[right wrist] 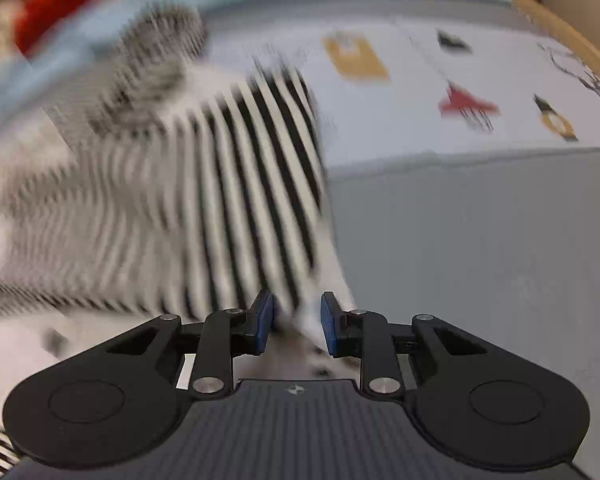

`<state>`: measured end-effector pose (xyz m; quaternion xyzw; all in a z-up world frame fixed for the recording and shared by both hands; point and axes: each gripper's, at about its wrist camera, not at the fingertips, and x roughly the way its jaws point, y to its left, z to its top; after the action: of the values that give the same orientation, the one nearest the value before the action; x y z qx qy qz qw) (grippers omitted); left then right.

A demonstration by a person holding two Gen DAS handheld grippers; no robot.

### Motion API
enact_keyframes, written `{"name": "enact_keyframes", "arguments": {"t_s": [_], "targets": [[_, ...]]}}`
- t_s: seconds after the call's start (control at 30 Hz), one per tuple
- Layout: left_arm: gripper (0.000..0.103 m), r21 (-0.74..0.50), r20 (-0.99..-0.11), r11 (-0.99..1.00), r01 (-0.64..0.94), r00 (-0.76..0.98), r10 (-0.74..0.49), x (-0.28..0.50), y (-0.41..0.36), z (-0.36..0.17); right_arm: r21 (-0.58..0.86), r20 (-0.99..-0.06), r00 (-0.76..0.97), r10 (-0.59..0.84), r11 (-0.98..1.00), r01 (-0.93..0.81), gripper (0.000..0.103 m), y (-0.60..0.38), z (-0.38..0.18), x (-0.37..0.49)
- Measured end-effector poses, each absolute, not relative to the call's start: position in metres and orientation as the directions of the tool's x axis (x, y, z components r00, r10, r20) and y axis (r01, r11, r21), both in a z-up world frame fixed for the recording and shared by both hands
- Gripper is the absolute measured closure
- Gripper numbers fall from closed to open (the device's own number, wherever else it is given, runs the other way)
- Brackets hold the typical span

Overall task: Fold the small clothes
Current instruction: 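Grasp the side edge with the right gripper and fold it inward, then release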

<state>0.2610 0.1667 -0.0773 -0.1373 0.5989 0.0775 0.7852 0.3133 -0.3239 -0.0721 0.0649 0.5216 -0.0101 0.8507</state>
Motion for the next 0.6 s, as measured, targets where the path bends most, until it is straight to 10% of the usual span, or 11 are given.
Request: {"name": "enact_keyframes", "arguments": {"t_s": [0.6], "targets": [[0.062, -0.171, -0.926, 0.962, -0.215, 0.367, -0.082, 0.291, 0.126, -0.075, 0.105, -0.855, 0.515, 0.066, 0.993, 0.046, 0.061, -0.312, -0.064, 0.311]]}}
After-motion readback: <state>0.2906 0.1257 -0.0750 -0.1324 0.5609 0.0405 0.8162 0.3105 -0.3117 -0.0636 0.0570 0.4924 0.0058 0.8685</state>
